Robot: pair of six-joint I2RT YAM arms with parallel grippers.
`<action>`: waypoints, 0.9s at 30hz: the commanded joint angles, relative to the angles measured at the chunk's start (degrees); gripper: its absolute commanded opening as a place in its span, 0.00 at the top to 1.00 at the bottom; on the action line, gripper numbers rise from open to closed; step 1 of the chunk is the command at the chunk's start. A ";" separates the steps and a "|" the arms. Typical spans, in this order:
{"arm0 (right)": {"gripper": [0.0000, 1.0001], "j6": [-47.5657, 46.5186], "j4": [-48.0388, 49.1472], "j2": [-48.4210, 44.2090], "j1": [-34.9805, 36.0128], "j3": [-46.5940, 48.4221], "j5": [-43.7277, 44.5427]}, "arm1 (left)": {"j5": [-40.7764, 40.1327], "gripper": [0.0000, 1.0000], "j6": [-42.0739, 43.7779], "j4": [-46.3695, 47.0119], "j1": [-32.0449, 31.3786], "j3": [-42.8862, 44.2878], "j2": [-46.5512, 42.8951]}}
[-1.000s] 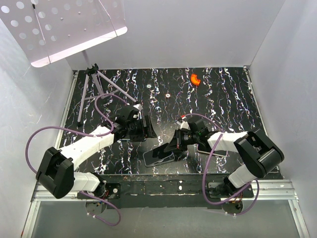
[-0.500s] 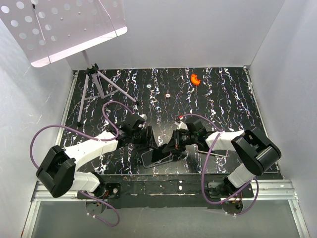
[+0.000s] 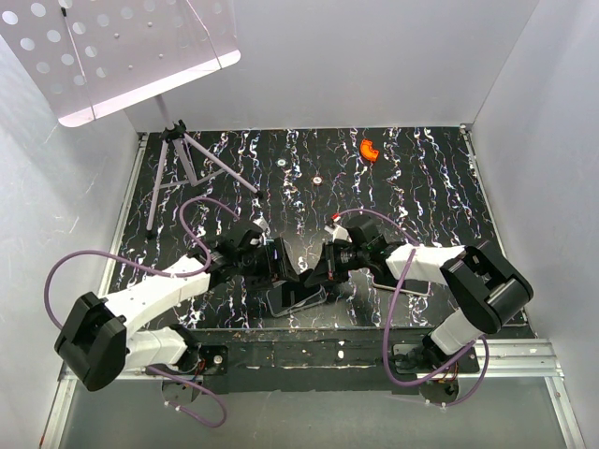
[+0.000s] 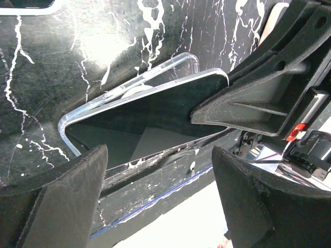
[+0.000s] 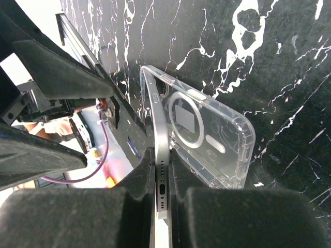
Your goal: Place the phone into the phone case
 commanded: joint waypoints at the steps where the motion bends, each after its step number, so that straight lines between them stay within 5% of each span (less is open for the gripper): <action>1: 0.99 -8.05 -11.32 2.18 1.10 -1.01 14.10 | 0.44 0.19 -1.44 -3.76 2.27 -0.59 -2.07; 15: 0.99 -7.52 -9.91 1.56 1.10 -2.07 21.92 | 2.37 0.34 -5.13 -4.39 4.47 -6.65 0.30; 27: 0.99 -5.76 -13.43 -0.02 0.93 -0.92 26.14 | 9.57 0.40 -9.18 12.57 4.30 -5.87 10.75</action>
